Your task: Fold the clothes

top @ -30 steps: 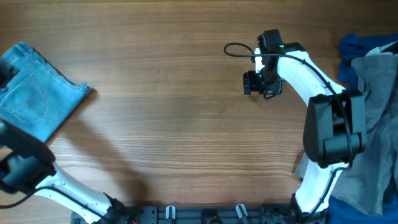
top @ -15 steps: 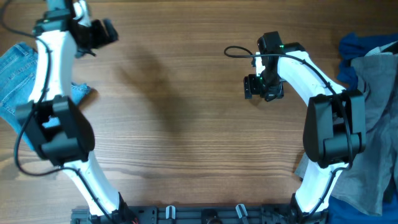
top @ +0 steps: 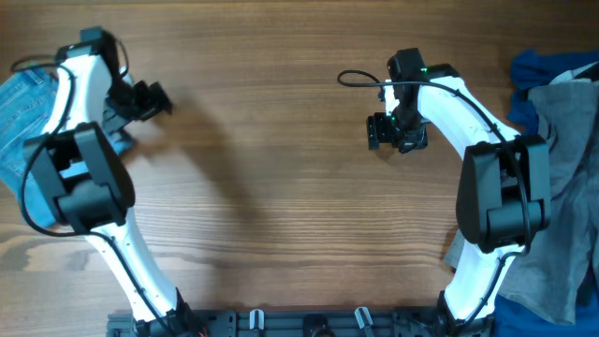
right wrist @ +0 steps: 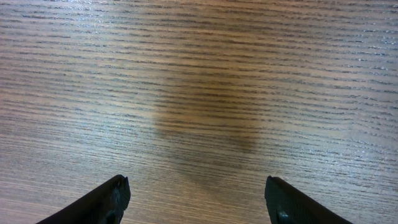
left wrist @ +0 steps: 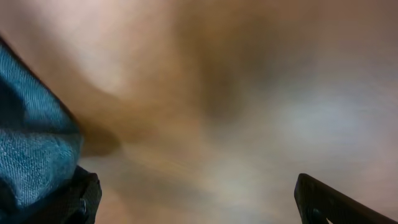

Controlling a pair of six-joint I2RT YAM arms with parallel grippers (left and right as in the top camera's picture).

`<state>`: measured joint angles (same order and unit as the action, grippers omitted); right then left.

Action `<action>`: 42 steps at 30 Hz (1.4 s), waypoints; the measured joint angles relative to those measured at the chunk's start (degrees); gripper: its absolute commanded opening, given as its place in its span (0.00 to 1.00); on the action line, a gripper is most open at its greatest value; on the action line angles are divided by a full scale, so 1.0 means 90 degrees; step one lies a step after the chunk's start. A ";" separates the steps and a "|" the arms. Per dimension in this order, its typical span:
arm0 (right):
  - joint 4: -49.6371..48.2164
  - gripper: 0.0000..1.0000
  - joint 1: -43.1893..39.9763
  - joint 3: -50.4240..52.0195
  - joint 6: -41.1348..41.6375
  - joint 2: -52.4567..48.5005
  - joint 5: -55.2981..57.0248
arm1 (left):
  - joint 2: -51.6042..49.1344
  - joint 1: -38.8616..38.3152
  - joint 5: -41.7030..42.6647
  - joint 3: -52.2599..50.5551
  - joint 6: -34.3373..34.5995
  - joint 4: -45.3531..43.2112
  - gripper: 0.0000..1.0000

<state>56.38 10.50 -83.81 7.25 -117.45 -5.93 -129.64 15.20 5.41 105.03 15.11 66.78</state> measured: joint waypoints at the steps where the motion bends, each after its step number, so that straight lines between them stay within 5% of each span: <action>1: 0.0000 0.75 0.0000 0.0000 -0.0002 0.0000 0.0002 | 0.0000 0.0114 -0.0051 -0.0107 0.0061 0.0155 1.00; 17: -0.0005 0.76 0.0000 0.0000 -0.0095 0.0000 0.0002 | -0.0002 0.1367 -0.1962 -0.0469 0.0644 0.1763 1.00; 25: -0.0024 0.99 0.0000 0.0000 -0.0119 0.0000 -0.0138 | -0.0002 0.1219 -0.2127 -0.0469 0.0743 0.1664 1.00; 42: 0.0073 1.00 -0.0515 -0.0080 0.0248 0.0000 -0.1724 | 0.0000 -0.2747 -0.0767 -0.0474 0.0330 0.0668 1.00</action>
<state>57.04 5.87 -84.53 9.47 -117.45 -21.45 -129.64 -9.52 -1.50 100.77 18.09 72.79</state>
